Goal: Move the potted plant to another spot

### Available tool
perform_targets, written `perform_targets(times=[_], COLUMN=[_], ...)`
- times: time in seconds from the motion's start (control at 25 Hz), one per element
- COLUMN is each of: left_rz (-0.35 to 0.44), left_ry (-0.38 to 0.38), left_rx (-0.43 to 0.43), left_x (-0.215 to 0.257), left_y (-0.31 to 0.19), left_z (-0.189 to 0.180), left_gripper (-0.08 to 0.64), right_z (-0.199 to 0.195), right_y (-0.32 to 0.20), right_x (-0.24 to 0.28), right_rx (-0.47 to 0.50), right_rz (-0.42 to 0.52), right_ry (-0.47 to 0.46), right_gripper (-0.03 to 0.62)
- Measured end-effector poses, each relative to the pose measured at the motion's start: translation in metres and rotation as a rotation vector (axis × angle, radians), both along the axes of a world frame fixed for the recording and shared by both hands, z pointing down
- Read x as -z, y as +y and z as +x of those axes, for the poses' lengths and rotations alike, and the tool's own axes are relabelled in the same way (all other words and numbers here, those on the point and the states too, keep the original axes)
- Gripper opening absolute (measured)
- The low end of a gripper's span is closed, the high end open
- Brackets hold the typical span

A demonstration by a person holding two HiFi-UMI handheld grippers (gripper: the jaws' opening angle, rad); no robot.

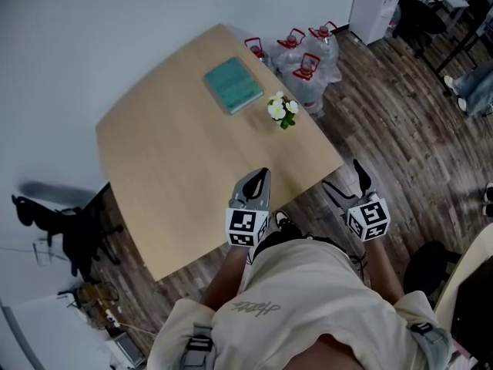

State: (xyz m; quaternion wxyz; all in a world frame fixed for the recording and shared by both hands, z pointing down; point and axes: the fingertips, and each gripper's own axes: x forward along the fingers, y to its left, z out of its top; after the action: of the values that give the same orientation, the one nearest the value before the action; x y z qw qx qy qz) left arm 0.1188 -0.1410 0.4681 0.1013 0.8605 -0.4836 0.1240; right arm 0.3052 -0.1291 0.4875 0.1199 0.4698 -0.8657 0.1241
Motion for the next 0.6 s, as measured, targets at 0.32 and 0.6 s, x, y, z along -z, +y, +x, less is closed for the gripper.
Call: perform_targets(times=[0.32,0.6], left_rz=[0.007,-0.034], left_ry=[0.033,0.075], left_rx=[-0.026,0.018], left_x=[-0.001,-0.010], left_y=[-0.032,-0.027], left_z=[-0.016,-0.044], left_gripper=[0.014,0.014], right_z=[-0.022,-0.064], right_y=[-0.021,-0.031], right_x=[-0.010,-0.014], right_rx=[0.007,0.103], right_rz=[-0.030,-0.039], right_ry=[0.069,0.117], right_gripper=[0.449,0.449])
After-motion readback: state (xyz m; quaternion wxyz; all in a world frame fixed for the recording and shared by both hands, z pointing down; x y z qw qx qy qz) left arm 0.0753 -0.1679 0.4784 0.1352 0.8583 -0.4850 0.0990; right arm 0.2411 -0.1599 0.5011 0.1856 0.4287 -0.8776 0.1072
